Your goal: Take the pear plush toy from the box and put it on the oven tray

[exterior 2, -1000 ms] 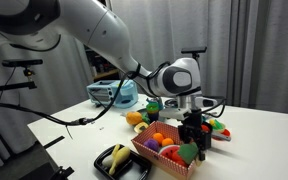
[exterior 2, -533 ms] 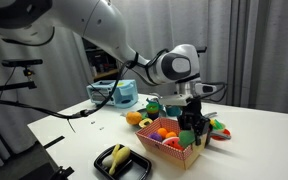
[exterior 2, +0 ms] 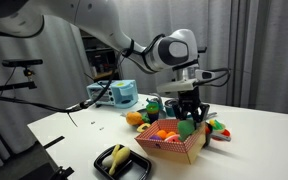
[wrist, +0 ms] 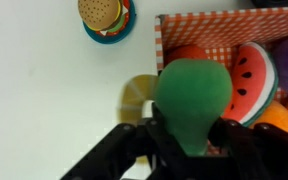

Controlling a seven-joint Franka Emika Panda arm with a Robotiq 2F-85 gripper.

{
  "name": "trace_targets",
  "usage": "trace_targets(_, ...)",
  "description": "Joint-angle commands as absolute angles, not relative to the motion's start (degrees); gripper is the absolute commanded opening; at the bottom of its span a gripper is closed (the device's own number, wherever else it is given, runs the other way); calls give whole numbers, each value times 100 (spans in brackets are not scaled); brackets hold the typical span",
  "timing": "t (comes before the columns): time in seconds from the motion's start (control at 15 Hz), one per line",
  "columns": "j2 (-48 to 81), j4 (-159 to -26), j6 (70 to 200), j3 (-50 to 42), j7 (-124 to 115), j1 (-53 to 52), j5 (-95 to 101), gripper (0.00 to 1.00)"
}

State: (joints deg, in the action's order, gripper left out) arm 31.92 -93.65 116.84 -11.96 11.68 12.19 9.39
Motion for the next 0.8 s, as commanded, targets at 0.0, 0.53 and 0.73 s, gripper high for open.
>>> trace_targets(0.0, 3064, -9205, 11303, -1020, 1656, 1375, 984, 71)
trace_targets(0.53, 2924, -9229, 11314, -999, 1706, 1554, 687, 100)
trace_targets(0.73, 3057, -9173, 11292, -971, 1199, 1602, 211, 100)
